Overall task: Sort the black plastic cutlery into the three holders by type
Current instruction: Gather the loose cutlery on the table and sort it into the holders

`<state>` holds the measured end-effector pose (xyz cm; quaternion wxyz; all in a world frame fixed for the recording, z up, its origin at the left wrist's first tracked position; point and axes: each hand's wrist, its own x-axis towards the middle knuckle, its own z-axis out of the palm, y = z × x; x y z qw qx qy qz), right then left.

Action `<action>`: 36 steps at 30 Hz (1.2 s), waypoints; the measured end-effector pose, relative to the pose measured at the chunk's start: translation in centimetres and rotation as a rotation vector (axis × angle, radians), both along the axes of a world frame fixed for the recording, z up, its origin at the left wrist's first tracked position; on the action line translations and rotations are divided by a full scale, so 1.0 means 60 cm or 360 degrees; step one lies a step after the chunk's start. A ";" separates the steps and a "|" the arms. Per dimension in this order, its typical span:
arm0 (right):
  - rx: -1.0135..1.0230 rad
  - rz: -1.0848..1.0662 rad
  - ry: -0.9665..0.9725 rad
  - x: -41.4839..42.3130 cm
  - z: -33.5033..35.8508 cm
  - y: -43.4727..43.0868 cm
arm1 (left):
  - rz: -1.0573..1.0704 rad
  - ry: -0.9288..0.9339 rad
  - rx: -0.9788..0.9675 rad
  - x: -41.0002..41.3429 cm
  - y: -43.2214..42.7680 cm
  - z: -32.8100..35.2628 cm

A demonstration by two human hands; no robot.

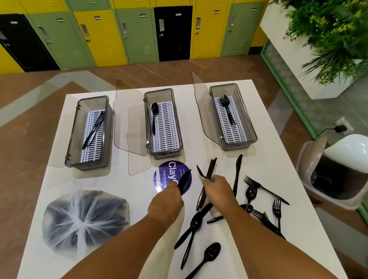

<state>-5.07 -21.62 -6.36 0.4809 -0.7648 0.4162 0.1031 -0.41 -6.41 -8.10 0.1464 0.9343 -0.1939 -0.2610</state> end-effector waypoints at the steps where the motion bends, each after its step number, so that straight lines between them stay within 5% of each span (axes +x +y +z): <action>1: 0.0014 0.0009 -0.0022 -0.002 0.004 0.001 | 0.0002 0.0016 0.0014 0.001 0.003 0.002; 5: 0.0138 -0.0016 -0.0131 -0.016 0.018 0.008 | 0.0066 0.0148 -0.0115 0.017 0.012 0.016; 13: 0.0319 -0.0012 -0.0257 -0.042 0.036 0.049 | 0.0272 0.0681 -0.0950 0.013 0.013 0.065; 17: 0.0337 0.0083 -0.0278 -0.046 0.048 0.078 | 0.0349 0.0693 -0.1095 -0.010 0.002 0.067; 25: -0.0097 0.0305 -0.0162 -0.072 0.061 0.095 | 0.0768 0.1024 -0.1328 -0.062 -0.015 0.063; 30: -0.0376 0.0618 -0.0120 -0.081 0.065 0.105 | 0.0807 0.1000 -0.1210 -0.062 -0.027 0.052; 36: 0.0164 0.0104 -0.0358 -0.089 0.070 0.099 | 0.0880 0.0664 -0.1292 -0.036 -0.018 0.063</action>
